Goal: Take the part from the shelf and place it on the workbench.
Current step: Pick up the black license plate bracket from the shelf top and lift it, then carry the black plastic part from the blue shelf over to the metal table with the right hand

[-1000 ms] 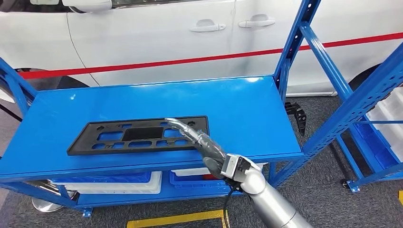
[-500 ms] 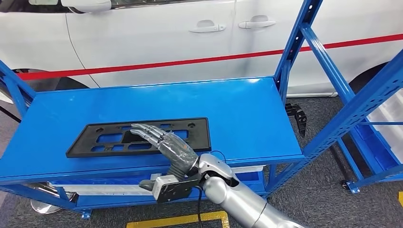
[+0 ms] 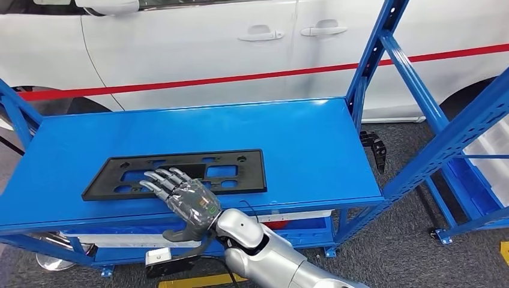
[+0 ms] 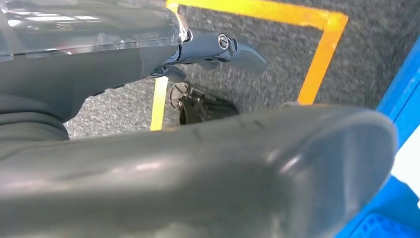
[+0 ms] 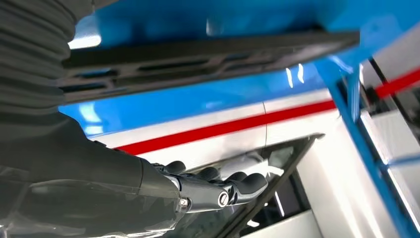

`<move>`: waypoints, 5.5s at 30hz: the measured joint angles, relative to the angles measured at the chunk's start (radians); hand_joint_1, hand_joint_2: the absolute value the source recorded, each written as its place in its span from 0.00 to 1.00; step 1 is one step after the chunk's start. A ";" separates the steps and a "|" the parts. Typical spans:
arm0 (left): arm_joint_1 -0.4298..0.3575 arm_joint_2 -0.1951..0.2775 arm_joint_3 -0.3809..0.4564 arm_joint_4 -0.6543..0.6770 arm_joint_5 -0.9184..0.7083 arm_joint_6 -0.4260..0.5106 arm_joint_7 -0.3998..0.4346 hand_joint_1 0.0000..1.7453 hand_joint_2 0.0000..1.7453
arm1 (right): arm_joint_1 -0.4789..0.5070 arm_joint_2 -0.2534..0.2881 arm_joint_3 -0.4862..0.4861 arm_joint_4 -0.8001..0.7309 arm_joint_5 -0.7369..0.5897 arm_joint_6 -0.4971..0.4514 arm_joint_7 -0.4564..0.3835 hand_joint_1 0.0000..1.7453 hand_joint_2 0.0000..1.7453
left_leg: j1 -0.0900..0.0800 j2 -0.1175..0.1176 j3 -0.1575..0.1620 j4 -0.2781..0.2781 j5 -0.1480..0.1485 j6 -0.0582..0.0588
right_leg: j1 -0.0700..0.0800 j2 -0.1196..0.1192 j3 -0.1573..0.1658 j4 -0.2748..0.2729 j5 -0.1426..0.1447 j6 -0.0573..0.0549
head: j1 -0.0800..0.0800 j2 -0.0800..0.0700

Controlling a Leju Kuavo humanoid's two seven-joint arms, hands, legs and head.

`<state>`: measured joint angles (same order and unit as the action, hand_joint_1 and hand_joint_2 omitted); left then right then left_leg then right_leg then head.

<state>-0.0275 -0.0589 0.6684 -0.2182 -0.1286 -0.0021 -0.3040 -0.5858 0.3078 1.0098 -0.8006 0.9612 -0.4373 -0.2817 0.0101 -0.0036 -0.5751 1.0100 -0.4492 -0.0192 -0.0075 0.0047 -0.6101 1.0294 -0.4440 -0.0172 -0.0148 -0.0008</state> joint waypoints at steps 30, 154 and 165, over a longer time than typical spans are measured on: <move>-0.013 0.007 -0.001 0.001 -0.057 -0.003 0.014 0.00 0.00 | -0.142 0.044 0.079 0.218 0.013 0.029 0.234 0.00 1.00 | 0.010 0.000 -0.002 0.003 0.008 -0.016 | 0.003 0.000 0.014 -0.008 -0.005 -0.007 | 0.000 0.000; -0.021 0.019 0.139 -0.001 -0.127 -0.121 -0.232 0.00 0.00 | 0.217 -0.387 -0.485 -1.068 -1.005 0.514 -0.338 0.99 1.00 | -0.024 0.010 0.110 -0.015 -0.093 0.032 | 0.005 -0.011 -0.079 0.013 0.079 -0.013 | -0.003 0.000; -0.017 0.017 0.152 -0.001 -0.132 -0.113 -0.214 0.00 0.00 | 0.248 -0.442 -0.466 -1.055 -1.006 0.513 -0.370 0.99 1.00 | -0.012 0.017 -0.009 -0.025 0.037 0.041 | -0.021 -0.007 -0.082 0.247 -0.075 0.043 | -0.003 0.000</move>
<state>-0.0443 -0.0424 0.8203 -0.2193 -0.2608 -0.1146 -0.5176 -0.3376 -0.1337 0.5443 -1.8560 -0.0446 0.0762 -0.6520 -0.0017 0.0133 -0.5838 0.9852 -0.4127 0.0215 -0.0281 -0.0024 -0.6924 1.2764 -0.5186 0.0254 -0.0175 -0.0008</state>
